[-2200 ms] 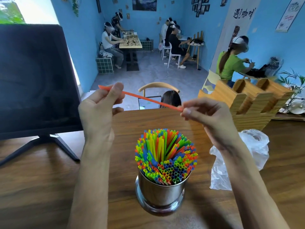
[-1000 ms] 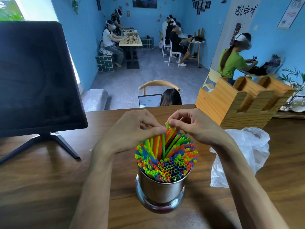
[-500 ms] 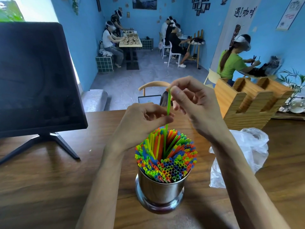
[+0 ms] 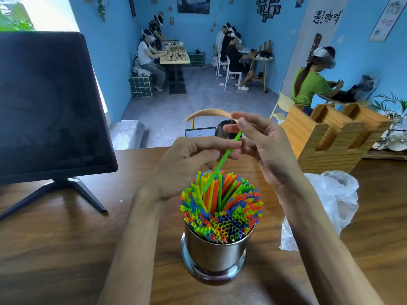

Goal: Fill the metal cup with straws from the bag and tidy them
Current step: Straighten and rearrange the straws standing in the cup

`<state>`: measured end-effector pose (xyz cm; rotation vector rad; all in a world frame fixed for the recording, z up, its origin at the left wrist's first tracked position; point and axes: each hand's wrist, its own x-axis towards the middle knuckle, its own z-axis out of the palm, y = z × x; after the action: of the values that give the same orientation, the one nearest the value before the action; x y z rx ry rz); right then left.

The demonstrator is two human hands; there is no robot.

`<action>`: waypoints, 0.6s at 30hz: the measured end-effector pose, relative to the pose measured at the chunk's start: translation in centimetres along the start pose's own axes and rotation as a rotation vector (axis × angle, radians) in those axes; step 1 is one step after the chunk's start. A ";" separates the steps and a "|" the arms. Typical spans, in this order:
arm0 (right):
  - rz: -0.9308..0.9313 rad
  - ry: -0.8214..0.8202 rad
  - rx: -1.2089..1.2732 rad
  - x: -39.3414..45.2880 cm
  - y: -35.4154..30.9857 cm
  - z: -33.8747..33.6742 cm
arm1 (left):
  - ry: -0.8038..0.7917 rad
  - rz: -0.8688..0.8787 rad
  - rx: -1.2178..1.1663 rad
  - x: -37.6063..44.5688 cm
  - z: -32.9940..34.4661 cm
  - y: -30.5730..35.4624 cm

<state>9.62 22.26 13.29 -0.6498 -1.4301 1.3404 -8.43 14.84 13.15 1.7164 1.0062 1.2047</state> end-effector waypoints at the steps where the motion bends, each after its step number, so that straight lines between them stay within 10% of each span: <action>1: -0.032 0.030 0.002 0.2 -0.1 0.0 | -0.016 -0.038 0.034 0.1 0.1 -0.1; 10: -0.367 0.001 -0.225 -0.6 -0.4 1.3 | 0.036 -0.016 0.327 0.1 0.3 -1.1; 18: -0.312 -0.228 -0.529 -2.5 2.1 0.0 | 0.213 0.013 0.304 -0.8 -0.8 -0.9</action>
<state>9.94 20.51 10.51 -0.5862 -2.0087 0.8098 -9.52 14.59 12.29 1.8535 1.3659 1.3160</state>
